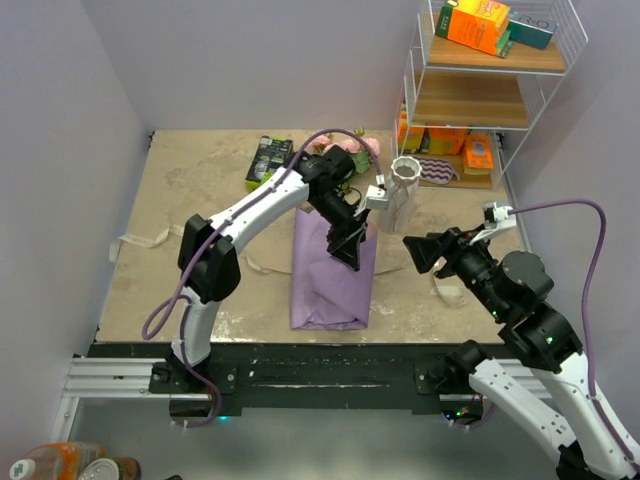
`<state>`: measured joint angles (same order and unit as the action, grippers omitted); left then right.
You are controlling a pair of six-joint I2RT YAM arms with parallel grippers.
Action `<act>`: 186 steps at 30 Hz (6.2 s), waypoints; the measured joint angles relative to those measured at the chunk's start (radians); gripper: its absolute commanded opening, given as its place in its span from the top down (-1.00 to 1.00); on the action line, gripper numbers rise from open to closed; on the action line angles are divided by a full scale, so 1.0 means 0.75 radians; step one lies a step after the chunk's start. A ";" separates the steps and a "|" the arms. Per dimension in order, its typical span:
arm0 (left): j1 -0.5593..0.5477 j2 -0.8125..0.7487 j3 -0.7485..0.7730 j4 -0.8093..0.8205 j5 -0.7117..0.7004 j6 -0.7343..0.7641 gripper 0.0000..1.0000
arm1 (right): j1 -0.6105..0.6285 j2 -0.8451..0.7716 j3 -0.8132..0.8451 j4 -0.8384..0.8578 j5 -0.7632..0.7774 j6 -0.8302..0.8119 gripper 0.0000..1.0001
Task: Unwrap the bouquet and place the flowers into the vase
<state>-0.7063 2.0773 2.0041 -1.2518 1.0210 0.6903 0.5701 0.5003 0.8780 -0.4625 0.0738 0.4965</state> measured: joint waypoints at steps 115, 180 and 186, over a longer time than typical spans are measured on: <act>0.755 -0.645 -0.089 0.601 -0.841 -0.759 -0.99 | 0.695 1.195 0.261 0.631 0.093 0.255 1.00; 0.656 -0.487 -0.982 0.624 -0.374 -0.371 -0.64 | 0.455 0.547 0.243 0.153 0.336 0.166 -0.39; 0.608 -0.445 -0.993 0.745 -0.471 -0.385 -0.68 | 0.455 0.507 0.228 0.150 0.335 0.184 -0.39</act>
<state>-0.2501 1.7439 1.2594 -0.6933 0.6678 0.4015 0.9115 0.8806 1.0492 -0.3504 0.3248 0.6342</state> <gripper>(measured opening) 0.835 0.698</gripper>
